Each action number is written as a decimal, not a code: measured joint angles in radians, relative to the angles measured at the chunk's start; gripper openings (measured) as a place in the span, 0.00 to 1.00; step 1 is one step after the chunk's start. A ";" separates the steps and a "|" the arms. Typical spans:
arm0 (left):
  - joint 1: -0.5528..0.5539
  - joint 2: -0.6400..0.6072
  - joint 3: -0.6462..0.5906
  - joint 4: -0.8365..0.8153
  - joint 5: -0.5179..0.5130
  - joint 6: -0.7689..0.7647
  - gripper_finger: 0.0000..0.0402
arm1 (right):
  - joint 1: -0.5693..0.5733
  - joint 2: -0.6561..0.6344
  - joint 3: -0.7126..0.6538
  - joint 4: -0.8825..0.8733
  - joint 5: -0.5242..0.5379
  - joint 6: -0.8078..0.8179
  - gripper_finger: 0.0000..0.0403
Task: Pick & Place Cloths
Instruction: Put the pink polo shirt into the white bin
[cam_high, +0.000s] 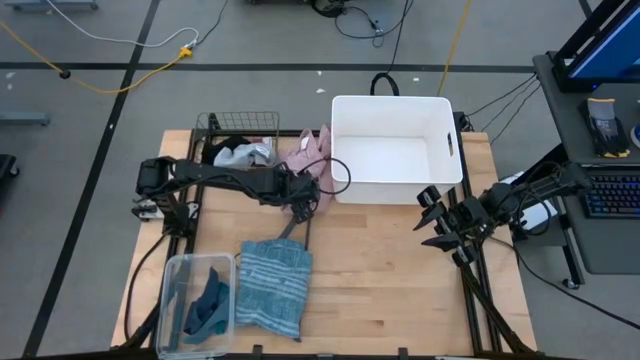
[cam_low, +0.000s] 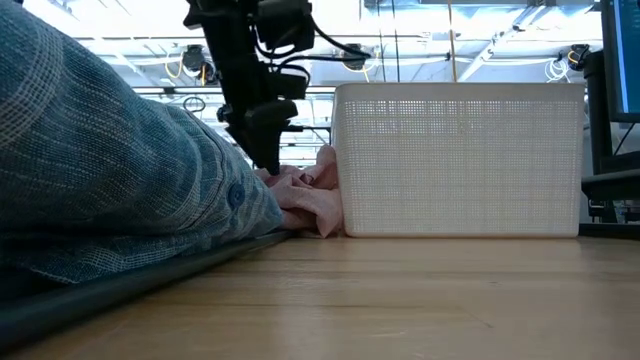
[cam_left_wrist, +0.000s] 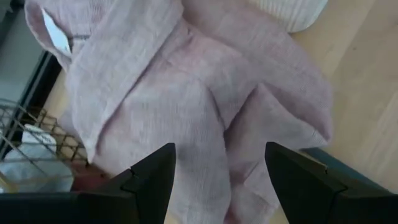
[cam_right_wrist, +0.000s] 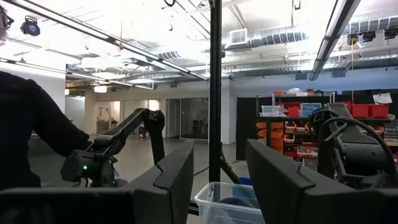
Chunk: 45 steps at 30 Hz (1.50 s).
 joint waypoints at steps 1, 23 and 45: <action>0.003 0.000 0.000 0.007 0.000 0.015 0.63 | 0.000 0.000 0.000 0.001 0.000 0.000 0.35; 0.137 -0.001 -0.230 0.374 0.230 0.103 0.63 | 0.000 0.000 0.000 0.010 0.007 0.000 0.35; 0.152 -0.002 -0.346 0.466 0.313 0.042 0.01 | 0.000 0.000 0.000 0.018 0.009 0.000 0.35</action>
